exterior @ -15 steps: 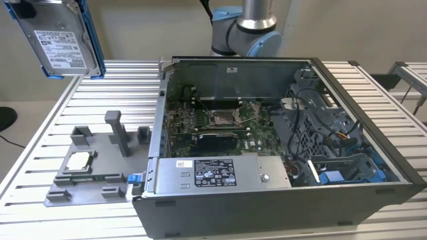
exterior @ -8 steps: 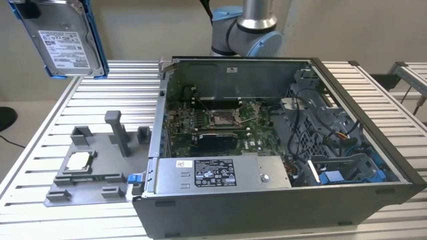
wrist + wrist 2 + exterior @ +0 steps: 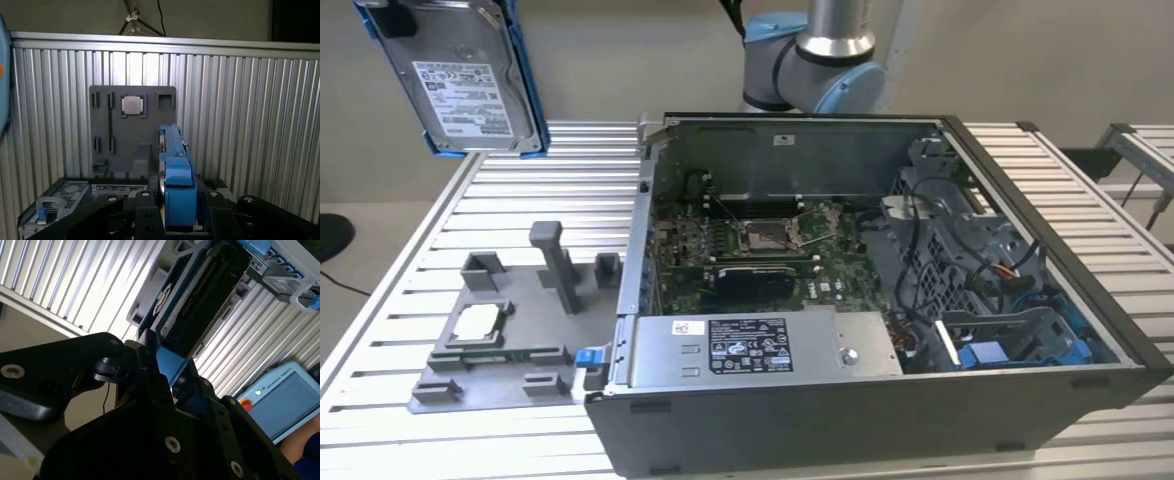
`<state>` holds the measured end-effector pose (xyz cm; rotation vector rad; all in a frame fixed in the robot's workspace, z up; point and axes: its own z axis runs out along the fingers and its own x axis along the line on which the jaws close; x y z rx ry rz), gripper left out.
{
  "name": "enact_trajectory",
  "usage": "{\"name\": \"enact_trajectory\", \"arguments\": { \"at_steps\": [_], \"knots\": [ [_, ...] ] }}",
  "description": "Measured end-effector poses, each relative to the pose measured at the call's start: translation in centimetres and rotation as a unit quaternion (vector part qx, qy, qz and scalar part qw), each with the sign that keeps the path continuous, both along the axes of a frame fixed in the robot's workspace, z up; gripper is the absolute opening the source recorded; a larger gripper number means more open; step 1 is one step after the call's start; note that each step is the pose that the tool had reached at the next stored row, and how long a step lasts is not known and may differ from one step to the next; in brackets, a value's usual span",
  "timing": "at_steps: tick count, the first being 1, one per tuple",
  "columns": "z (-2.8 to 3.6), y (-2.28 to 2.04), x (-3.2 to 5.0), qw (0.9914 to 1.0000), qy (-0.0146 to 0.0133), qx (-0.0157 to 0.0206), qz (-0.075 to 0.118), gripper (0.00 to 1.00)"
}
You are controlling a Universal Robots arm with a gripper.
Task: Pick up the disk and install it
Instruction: 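Pick up the disk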
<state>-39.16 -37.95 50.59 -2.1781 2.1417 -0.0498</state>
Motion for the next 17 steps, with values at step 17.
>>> {"name": "enact_trajectory", "arguments": {
  "at_steps": [17],
  "knots": [
    [0.00, 0.00, 3.07, 1.00000, 0.0000, 0.0000, 0.000, 0.00]
  ]
}}
